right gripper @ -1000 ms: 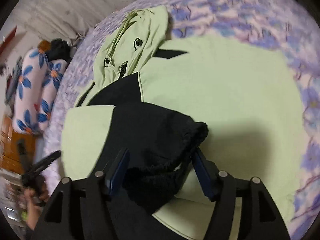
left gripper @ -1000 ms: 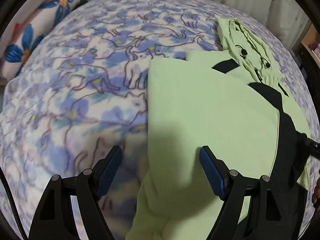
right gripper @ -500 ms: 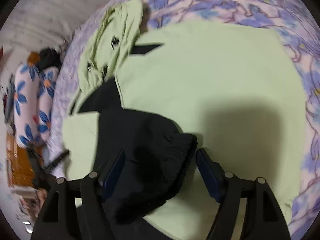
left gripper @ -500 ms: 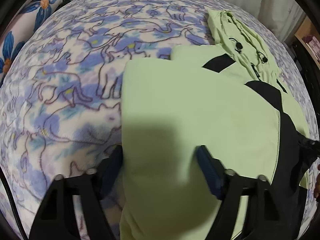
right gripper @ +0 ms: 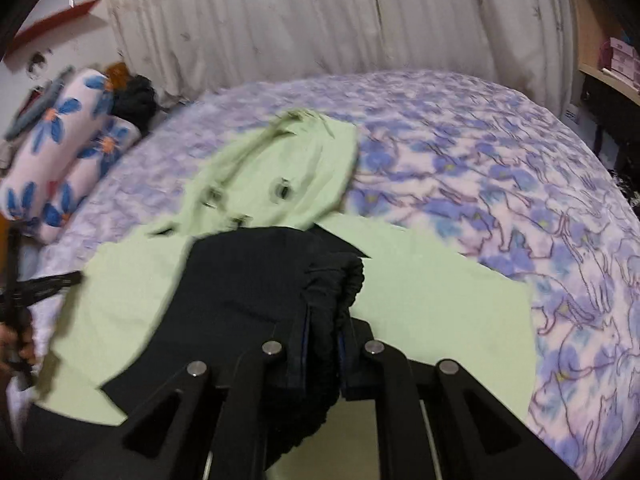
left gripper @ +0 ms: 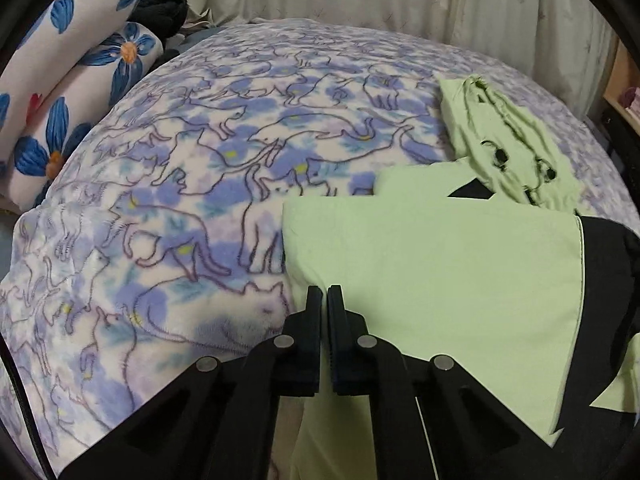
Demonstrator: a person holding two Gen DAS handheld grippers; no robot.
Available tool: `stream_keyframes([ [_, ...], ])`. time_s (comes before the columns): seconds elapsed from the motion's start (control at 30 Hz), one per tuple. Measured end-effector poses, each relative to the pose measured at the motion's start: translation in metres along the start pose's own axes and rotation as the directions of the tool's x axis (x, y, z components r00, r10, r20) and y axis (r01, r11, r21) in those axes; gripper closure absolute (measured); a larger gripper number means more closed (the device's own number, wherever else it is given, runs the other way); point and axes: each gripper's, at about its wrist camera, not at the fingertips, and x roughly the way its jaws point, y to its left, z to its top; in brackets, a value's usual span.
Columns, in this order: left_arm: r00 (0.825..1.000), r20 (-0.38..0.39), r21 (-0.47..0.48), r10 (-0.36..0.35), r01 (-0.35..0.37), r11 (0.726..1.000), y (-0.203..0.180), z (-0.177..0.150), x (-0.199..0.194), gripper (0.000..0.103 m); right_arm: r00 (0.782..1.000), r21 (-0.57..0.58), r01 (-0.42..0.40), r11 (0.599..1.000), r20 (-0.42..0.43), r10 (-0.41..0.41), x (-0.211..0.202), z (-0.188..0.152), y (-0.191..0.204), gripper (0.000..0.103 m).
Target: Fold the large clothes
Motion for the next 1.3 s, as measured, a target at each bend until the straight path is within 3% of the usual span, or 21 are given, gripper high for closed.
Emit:
stream_keyframes([
  [0.07,0.999,0.002,0.022,0.039,-0.039,0.999,-0.002,-0.003,0.008,0.102,0.993,0.027,0.040,0.999,-0.110,-0.036,0.031,-0.009,-0.010,0.083],
  [0.13,0.996,-0.008,0.049,0.088,-0.087,0.995,-0.004,-0.004,0.020,0.102,0.989,0.056,0.031,0.998,-0.144,-0.023,0.038,-0.011,-0.012,0.076],
  [0.3,0.993,-0.014,0.019,0.119,-0.118,0.993,0.002,-0.002,0.016,0.098,0.999,0.146,0.017,0.989,-0.043,-0.011,-0.003,-0.006,-0.022,0.067],
  [0.43,0.988,0.058,0.003,0.146,-0.146,0.989,-0.009,-0.001,-0.019,0.086,0.999,0.168,0.027,0.985,0.028,-0.032,-0.037,-0.006,-0.015,0.057],
  [0.53,0.995,0.083,0.022,0.062,-0.064,0.998,-0.039,-0.012,-0.047,0.085,1.000,0.150,0.010,0.989,-0.007,-0.009,-0.039,-0.012,0.008,0.057],
  [0.7,0.995,0.028,0.014,-0.093,0.092,0.996,-0.097,-0.052,-0.062,0.084,0.994,0.062,-0.101,0.993,-0.030,0.103,-0.035,-0.032,0.072,0.057],
  [0.8,0.995,0.002,0.005,-0.104,0.104,0.995,-0.120,-0.075,-0.050,0.081,0.990,0.007,-0.130,0.992,-0.047,0.130,-0.023,-0.042,0.101,0.057],
  [0.87,0.999,-0.021,0.014,-0.031,0.031,0.999,-0.123,-0.087,-0.035,0.081,0.993,-0.024,-0.090,0.996,-0.077,0.088,-0.009,-0.049,0.106,0.057],
  [0.97,0.999,0.003,0.014,0.037,-0.037,0.999,-0.108,-0.093,-0.026,0.081,0.994,-0.049,0.030,0.998,-0.101,-0.035,0.004,-0.057,0.085,0.058],
  [1.03,0.993,0.036,0.014,0.112,-0.112,0.994,-0.084,-0.093,-0.025,0.081,0.990,-0.013,0.107,0.994,-0.090,-0.108,0.001,-0.063,0.048,0.060],
  [1.1,0.988,0.043,0.015,0.147,-0.148,0.989,-0.065,-0.092,-0.021,0.081,0.995,0.063,0.039,0.997,-0.091,-0.033,-0.006,-0.065,0.018,0.077],
  [1.13,0.985,0.038,0.012,0.167,-0.167,0.986,-0.055,-0.092,-0.018,0.079,0.994,0.081,0.065,0.995,-0.093,-0.057,-0.010,-0.065,0.008,0.080],
  [1.2,0.989,0.029,-0.009,0.148,-0.148,0.989,-0.042,-0.092,-0.015,0.079,0.986,0.090,0.150,0.985,-0.092,-0.142,-0.016,-0.065,-0.001,0.073],
  [1.3,0.990,0.029,-0.016,0.138,-0.138,0.990,-0.036,-0.089,-0.014,0.079,0.991,0.173,0.105,0.979,-0.104,-0.088,-0.017,-0.067,-0.019,0.071],
])
